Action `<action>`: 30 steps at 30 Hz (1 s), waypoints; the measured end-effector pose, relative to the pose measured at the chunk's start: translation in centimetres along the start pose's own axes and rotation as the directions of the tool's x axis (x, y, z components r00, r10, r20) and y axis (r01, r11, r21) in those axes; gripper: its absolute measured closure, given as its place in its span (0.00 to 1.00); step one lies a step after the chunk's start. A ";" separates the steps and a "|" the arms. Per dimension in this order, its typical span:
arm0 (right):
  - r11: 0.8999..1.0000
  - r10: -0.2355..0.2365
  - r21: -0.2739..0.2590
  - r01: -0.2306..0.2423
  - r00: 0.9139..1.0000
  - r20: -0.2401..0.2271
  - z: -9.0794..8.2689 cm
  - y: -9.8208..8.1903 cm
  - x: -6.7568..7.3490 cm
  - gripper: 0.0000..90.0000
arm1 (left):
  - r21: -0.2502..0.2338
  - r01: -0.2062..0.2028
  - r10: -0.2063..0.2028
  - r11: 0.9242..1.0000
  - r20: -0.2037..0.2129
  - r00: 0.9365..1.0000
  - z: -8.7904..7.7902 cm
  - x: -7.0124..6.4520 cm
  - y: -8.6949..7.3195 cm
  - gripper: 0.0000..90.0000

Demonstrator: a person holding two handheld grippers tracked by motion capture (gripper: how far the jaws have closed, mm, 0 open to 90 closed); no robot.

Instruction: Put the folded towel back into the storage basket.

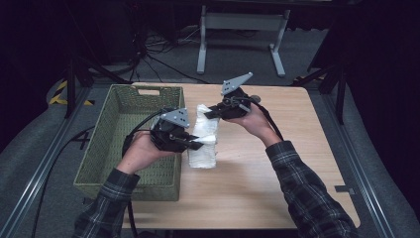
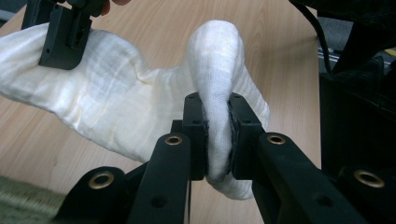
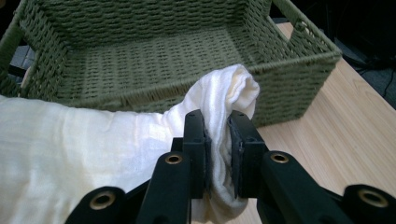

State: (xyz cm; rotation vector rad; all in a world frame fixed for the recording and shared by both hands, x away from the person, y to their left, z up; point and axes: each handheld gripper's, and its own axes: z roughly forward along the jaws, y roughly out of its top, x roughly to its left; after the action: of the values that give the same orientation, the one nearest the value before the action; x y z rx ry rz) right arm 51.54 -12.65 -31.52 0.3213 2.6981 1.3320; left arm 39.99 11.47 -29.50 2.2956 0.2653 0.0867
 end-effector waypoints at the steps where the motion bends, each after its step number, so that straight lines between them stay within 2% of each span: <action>1: 1.000 -0.002 0.000 0.002 1.000 -0.001 0.4 0.4 0.0 0.88 | -0.002 0.002 -0.002 1.000 -0.007 1.000 -0.3 0.1 -0.3 0.89; 9: 1.000 -0.015 -0.006 0.015 1.000 -0.021 3.0 2.5 0.2 0.88 | -0.009 0.031 -0.031 0.999 -0.045 0.999 -2.7 0.4 -2.3 0.89; 10: 1.000 -0.024 -0.006 0.024 0.999 -0.029 4.0 3.3 0.4 0.88 | -0.003 0.035 -0.035 0.999 -0.058 0.998 -3.4 0.4 -2.9 0.89; 14: 0.999 -0.039 -0.003 0.039 0.998 -0.046 5.8 4.4 0.9 0.88 | -0.002 0.059 -0.059 0.998 -0.083 0.995 -4.8 0.4 -4.2 0.89; 15: 0.999 -0.039 -0.003 0.039 0.998 -0.046 5.8 4.4 0.9 0.88 | -0.002 0.059 -0.059 0.998 -0.083 0.995 -4.8 0.4 -4.2 0.89; 16: 0.999 -0.048 -0.001 0.048 0.997 -0.054 6.8 4.9 1.1 0.88 | 0.000 0.066 -0.066 0.998 -0.091 0.994 -5.3 0.4 -4.7 0.89; 18: 0.999 -0.049 0.000 0.049 0.997 -0.056 7.1 5.0 1.2 0.88 | -0.002 0.071 -0.071 0.997 -0.094 0.993 -5.5 0.4 -5.0 0.89; 19: 0.998 -0.055 -0.004 0.055 0.996 -0.063 8.0 5.5 1.5 0.88 | 0.003 0.080 -0.079 0.997 -0.104 0.991 -6.1 0.4 -5.6 0.89; 20: 0.998 -0.055 -0.004 0.055 0.996 -0.063 8.0 5.5 1.5 0.88 | 0.003 0.080 -0.079 0.997 -0.104 0.991 -6.1 0.4 -5.6 0.89; 25: 0.997 -0.074 -0.005 0.074 0.994 -0.080 10.1 6.2 2.3 0.88 | 0.011 0.101 -0.099 0.995 -0.113 0.989 -6.9 0.3 -7.3 0.89; 30: 0.997 -0.080 -0.002 0.080 0.992 -0.094 11.1 6.3 2.8 0.88 | 0.025 0.119 -0.116 0.993 -0.109 0.987 -6.9 0.2 -8.5 0.89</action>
State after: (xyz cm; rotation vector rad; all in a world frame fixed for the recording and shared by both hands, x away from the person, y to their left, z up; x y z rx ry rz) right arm 51.89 0.29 -33.35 0.1527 2.7560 1.3557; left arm 37.75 22.11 -31.13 2.3042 0.4600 0.1467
